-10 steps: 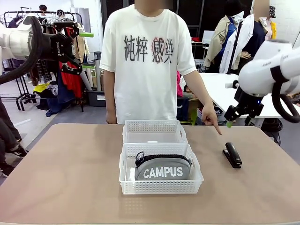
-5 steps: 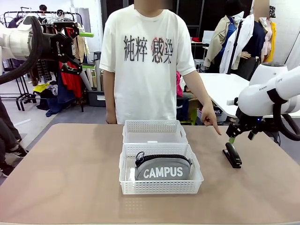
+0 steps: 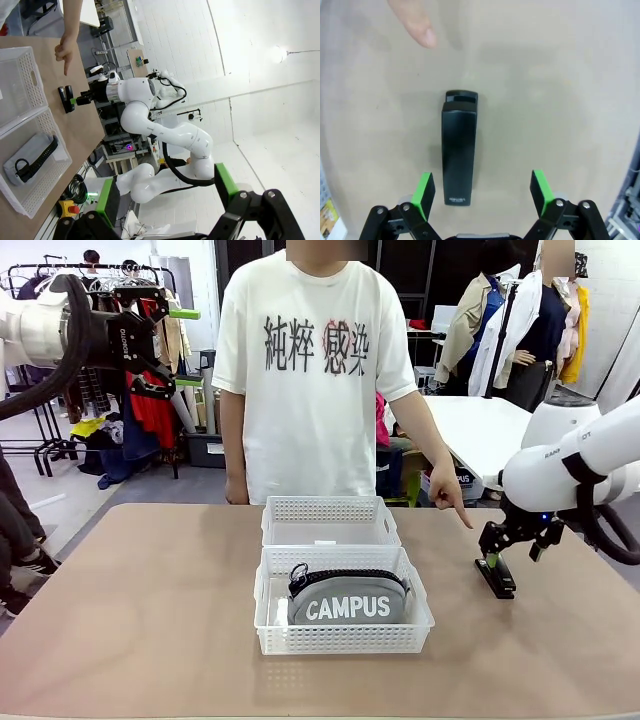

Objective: Distribute items into two baskets.
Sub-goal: Pick up the Stapler that the person points to.

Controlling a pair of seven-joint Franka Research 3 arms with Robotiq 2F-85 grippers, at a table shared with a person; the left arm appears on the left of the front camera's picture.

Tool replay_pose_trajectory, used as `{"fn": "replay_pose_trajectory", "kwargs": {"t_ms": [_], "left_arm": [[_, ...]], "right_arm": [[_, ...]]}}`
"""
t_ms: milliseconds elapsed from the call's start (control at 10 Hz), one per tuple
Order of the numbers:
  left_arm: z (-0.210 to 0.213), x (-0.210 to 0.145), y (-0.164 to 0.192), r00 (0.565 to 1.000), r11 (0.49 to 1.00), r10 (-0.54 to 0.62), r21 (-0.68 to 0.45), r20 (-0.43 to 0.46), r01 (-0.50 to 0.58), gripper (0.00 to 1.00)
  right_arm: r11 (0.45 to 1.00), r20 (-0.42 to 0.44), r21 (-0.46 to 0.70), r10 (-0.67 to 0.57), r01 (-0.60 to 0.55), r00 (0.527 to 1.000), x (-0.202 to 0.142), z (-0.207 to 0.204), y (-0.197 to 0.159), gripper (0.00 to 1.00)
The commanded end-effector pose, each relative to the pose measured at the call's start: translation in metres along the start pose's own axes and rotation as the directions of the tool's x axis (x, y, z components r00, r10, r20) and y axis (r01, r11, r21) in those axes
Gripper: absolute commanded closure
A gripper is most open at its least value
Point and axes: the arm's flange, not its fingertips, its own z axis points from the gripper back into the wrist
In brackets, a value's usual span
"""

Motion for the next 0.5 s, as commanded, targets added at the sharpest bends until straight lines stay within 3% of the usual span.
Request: {"fn": "replay_pose_trajectory", "kwargs": {"t_ms": [0,300,400], "left_arm": [[0.0001,0.0000,-0.0028,1.000,1.000,0.006,-0.016,0.004,-0.006,0.00],[0.0001,0.0000,-0.0028,1.000,1.000,0.006,-0.016,0.004,-0.006,0.00],[0.0001,0.0000,-0.0028,1.000,1.000,0.006,-0.016,0.004,-0.006,0.00]], "right_arm": [[0.999,-0.032,-0.045,-0.019,0.017,0.999,0.0019,-0.0102,0.0114,0.00],[0.999,-0.043,-0.037,-0.016,0.015,0.999,0.0075,-0.0183,0.0208,0.00],[1.000,-0.050,-0.023,-0.021,0.020,0.998,0.0096,-0.0169,0.0212,0.20]]}}
